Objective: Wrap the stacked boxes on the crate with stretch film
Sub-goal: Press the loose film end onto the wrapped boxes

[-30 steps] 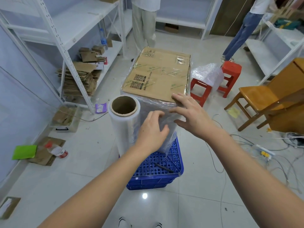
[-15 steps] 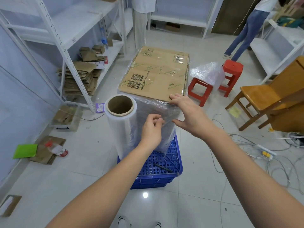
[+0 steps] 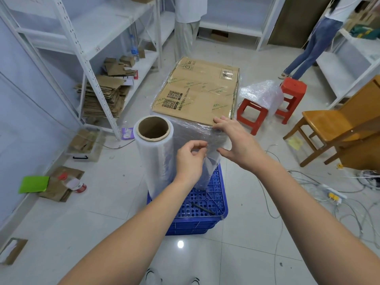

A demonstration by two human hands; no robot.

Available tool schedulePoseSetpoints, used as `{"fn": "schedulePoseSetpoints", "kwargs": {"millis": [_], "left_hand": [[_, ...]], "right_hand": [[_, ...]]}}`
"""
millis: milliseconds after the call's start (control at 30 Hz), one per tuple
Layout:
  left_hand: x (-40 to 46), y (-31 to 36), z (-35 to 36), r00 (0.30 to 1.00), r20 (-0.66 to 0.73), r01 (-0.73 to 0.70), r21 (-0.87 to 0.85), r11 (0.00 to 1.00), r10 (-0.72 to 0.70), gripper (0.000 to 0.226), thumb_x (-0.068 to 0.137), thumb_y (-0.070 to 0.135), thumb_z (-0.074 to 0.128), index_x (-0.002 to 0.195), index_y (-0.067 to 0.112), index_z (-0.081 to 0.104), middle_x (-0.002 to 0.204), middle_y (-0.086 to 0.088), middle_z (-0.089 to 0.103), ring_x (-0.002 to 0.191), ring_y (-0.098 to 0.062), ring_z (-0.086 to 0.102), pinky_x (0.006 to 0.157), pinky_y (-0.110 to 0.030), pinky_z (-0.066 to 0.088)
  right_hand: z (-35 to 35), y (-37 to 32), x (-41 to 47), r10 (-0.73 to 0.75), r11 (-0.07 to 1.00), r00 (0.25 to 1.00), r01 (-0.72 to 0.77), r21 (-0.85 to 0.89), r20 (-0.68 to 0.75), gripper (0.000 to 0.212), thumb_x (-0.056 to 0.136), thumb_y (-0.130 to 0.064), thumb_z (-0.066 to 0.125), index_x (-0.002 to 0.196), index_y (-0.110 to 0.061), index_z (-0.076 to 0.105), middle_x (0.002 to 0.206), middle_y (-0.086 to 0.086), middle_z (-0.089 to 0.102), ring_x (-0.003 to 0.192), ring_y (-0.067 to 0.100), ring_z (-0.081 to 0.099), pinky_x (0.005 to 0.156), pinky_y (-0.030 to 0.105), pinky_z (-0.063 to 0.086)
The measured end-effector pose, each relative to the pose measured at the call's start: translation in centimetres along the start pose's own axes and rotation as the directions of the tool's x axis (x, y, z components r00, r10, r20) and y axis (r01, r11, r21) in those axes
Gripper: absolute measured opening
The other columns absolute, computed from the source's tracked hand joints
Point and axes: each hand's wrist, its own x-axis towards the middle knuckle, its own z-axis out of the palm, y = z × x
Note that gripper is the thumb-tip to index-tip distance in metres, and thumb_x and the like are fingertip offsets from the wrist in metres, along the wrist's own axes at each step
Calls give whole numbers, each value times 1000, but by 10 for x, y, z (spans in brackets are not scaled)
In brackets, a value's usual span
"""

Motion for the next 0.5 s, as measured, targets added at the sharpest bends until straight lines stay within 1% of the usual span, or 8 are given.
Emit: {"fn": "schedulePoseSetpoints", "kwargs": {"millis": [67,167,267,333,433,500], "left_hand": [[-3,-3,-3,999,-16,-36,15,999,36,22,99,6,65,106,26,74,101,7,73,79,5,64,73,-10,49],[-5,-8,-8,994,-59,-94,50,994,97,31,99,8,65,104,37,72,107,9,71,75,4,58,73,-12,49],[-7,-11,-10,988,-84,-124,87,988,132,31,99,7,65,110,35,72,112,15,67,74,3,56,72,-13,48],[-9,-11,-10,984,-67,-160,114,981,168,32,98,4,65,113,32,73,115,17,65,76,4,56,75,-13,49],[-13,-11,-9,979,-26,-198,136,971,203,34,98,1,63,119,27,73,117,17,62,83,7,58,78,-11,48],[-14,-10,-8,976,-22,-210,132,969,214,31,99,4,64,120,25,72,117,14,63,84,6,58,77,-9,47]], "right_hand": [[-1,0,0,1,1000,1000,-1,9,3,66,78,-18,80,135,-24,47,153,-5,40,146,12,25,118,44,27],[-3,-1,0,8,1000,1000,-8,17,8,67,78,-18,80,135,-24,47,153,-6,40,146,12,26,118,44,27],[-2,-1,0,13,1000,1000,-13,28,10,66,78,-19,80,135,-25,47,153,-6,40,147,12,25,119,44,26],[-2,-1,0,13,999,1000,-13,34,7,64,78,-22,80,134,-25,49,153,-6,40,147,12,25,119,44,25],[0,1,1,7,1000,1000,-7,26,3,59,79,-27,80,130,-26,52,153,-7,40,146,11,25,120,43,23],[-1,0,1,11,1000,1000,-11,26,3,58,79,-30,80,130,-26,53,154,-7,39,147,11,24,120,43,23]]}}
